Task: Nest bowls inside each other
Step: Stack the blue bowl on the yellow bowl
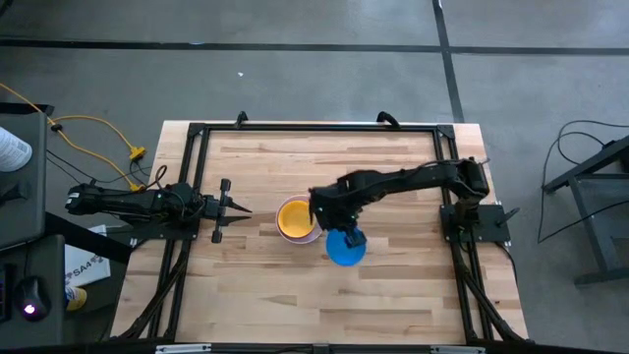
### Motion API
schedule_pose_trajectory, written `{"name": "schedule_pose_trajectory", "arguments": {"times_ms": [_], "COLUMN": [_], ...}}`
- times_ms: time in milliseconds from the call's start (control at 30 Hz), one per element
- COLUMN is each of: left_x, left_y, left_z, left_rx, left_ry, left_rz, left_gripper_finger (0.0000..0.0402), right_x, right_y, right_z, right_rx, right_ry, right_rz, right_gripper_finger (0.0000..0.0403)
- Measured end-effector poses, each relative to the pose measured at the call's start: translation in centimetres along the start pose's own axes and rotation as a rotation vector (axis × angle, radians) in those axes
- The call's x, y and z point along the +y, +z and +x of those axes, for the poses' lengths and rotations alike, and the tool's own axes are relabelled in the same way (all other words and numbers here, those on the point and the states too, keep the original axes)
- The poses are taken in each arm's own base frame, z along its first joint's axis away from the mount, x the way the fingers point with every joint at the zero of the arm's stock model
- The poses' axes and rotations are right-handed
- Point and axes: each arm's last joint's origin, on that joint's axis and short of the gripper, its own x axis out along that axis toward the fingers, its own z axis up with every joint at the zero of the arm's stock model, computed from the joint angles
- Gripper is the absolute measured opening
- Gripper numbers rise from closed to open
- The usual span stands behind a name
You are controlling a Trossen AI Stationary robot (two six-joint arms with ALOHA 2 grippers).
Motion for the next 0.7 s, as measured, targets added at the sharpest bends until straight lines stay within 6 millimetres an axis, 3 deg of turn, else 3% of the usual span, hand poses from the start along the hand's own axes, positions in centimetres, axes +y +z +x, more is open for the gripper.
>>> {"name": "schedule_pose_trajectory", "arguments": {"times_ms": [300,700], "left_x": [0.0,0.0], "left_y": [0.0,0.0], "left_z": [0.0,0.0], "left_rx": [0.000,0.000], "left_ry": [0.000,0.000], "left_rz": [0.000,0.000], "left_gripper_finger": [0.0065,0.0065], "right_x": [-2.9,-3.3], "right_y": [0.8,2.0], "right_z": [-1.0,-1.1], "right_rx": [-0.048,-0.197], "right_ry": [-0.120,-0.075], "right_rz": [0.212,0.484], "right_gripper_finger": [0.0003,0.0003]}}
